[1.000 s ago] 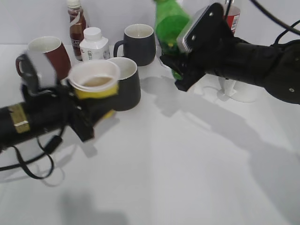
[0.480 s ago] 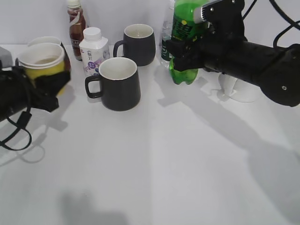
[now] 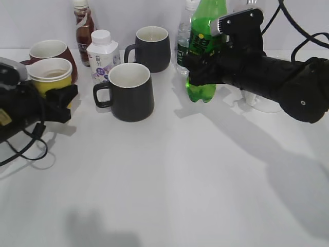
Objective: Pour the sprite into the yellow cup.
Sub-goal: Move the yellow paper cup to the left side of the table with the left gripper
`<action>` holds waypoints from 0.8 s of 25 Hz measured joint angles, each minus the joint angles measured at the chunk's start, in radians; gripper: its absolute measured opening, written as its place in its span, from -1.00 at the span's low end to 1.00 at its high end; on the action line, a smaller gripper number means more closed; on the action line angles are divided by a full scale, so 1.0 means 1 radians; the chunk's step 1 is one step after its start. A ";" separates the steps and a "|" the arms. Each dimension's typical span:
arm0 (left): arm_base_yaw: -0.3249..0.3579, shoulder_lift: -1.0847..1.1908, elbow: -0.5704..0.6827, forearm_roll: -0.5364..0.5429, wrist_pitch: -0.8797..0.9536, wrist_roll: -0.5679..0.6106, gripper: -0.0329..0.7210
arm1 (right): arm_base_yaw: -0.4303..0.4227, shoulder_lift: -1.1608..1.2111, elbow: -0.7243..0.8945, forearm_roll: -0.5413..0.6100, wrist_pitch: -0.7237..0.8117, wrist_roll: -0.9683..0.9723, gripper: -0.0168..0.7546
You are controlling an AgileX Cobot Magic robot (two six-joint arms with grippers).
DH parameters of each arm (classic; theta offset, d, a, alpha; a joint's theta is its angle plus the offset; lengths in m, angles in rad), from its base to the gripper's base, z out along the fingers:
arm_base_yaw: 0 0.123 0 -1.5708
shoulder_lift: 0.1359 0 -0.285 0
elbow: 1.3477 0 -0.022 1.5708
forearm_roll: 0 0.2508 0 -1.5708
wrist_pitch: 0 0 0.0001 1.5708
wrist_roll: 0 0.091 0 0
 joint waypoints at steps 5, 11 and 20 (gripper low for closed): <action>0.000 0.087 -0.057 -0.003 -0.007 0.017 0.06 | 0.000 0.001 0.000 0.000 0.000 0.000 0.15; 0.000 0.139 -0.066 0.013 -0.065 0.020 0.29 | 0.000 0.001 0.000 0.000 0.000 -0.003 0.15; 0.000 0.138 -0.024 0.032 -0.084 0.020 0.68 | 0.000 0.008 0.000 0.001 -0.010 -0.011 0.15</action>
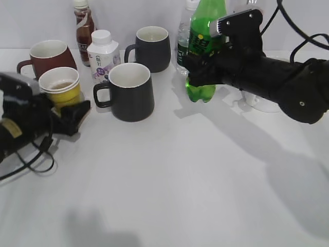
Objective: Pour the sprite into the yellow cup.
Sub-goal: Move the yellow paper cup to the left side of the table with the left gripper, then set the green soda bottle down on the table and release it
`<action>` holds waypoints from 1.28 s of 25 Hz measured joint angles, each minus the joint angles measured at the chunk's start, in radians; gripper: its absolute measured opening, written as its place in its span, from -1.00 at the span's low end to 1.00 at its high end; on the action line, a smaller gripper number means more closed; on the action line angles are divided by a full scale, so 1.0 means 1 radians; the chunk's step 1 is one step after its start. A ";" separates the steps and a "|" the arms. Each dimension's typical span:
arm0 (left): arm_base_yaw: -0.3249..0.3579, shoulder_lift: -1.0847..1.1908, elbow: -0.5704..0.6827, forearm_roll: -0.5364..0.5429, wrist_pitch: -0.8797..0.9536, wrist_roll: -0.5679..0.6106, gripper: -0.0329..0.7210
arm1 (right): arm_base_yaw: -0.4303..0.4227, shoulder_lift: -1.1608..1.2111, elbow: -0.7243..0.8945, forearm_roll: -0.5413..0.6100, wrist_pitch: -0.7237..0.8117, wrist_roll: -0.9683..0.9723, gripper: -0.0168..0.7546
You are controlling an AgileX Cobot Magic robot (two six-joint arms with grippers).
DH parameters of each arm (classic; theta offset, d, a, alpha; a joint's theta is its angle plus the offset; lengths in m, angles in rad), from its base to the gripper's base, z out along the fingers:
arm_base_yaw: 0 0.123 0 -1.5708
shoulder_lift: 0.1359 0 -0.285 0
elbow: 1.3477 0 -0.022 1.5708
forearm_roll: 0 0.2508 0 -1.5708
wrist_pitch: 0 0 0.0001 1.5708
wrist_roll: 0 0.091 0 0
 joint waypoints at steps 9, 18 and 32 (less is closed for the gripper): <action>0.000 -0.075 0.143 -0.048 0.001 0.000 0.69 | 0.000 0.062 0.000 -0.002 -0.051 -0.001 0.15; 0.000 -0.280 0.270 -0.047 0.001 -0.010 0.69 | 0.000 0.111 -0.001 -0.016 -0.126 -0.001 0.22; -0.032 -0.812 0.246 -0.020 0.780 -0.388 0.64 | 0.000 -0.038 0.136 -0.003 0.088 0.067 0.60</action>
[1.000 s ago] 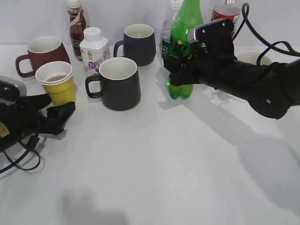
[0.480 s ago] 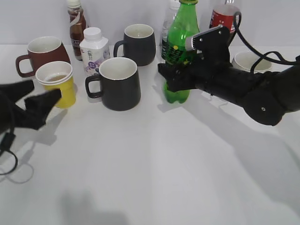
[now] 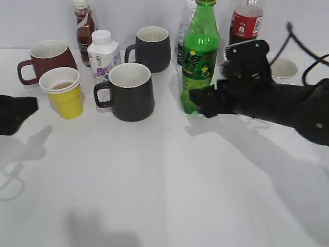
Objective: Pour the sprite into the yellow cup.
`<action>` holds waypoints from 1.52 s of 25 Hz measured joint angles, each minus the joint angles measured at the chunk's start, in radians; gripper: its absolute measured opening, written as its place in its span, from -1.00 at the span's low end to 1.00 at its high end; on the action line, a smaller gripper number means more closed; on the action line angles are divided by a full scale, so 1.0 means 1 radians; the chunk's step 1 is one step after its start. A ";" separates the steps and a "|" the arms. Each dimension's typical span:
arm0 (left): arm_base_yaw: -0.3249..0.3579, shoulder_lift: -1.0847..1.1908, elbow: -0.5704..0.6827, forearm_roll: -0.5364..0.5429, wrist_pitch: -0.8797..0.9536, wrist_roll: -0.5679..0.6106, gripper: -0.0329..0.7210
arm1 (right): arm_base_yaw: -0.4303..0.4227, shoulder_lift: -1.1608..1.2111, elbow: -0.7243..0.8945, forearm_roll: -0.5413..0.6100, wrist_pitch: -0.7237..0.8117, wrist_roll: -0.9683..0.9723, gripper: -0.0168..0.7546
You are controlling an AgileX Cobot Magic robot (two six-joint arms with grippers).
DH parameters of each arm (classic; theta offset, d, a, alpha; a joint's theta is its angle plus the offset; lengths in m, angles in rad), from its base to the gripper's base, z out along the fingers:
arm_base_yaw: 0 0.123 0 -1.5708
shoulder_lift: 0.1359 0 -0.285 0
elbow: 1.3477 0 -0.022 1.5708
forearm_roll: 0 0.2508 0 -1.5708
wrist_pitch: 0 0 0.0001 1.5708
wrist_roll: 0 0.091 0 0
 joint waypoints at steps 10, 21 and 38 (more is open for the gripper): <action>-0.168 -0.233 -0.264 -0.112 1.043 -0.029 0.63 | 0.000 -0.290 0.014 -0.213 0.666 0.403 0.56; -0.197 -0.525 -0.297 -0.293 1.634 0.266 0.47 | 0.000 -0.660 0.029 0.209 1.476 -0.084 0.34; -0.197 -1.126 -0.193 -0.381 1.502 0.517 0.39 | 0.000 -1.698 0.249 0.295 1.668 -0.236 0.34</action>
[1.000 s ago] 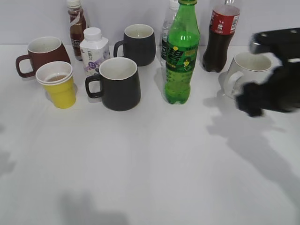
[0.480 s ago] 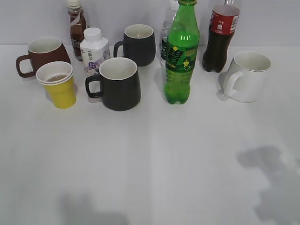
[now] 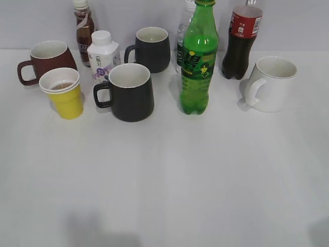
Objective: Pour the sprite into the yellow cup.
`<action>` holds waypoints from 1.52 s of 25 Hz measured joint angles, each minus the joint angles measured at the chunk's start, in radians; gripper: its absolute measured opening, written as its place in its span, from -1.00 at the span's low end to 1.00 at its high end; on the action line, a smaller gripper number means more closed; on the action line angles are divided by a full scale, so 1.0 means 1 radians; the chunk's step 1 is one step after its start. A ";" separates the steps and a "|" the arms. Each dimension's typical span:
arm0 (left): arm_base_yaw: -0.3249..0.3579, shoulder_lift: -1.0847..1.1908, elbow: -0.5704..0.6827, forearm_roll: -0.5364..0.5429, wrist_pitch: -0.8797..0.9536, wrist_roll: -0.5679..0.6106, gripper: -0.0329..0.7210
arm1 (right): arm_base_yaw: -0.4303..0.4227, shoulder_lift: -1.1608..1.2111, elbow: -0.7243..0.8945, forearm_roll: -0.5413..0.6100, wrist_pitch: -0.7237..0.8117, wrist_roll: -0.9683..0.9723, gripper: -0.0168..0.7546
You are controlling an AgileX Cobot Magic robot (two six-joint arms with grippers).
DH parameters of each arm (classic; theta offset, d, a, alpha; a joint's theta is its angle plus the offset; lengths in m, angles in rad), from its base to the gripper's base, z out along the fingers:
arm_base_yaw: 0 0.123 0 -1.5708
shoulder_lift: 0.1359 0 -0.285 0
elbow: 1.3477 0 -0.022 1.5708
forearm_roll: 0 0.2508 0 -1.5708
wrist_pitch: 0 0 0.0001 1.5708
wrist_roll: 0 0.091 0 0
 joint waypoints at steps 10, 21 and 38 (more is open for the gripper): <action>0.000 0.000 0.003 0.006 -0.006 0.003 0.39 | 0.000 -0.103 0.003 0.000 0.001 -0.009 0.34; 0.009 0.000 0.003 0.005 -0.007 0.003 0.34 | 0.000 -0.103 0.005 0.000 0.001 -0.010 0.33; 0.365 -0.119 0.003 0.004 -0.007 0.004 0.15 | -0.348 -0.115 0.005 0.005 0.001 -0.011 0.33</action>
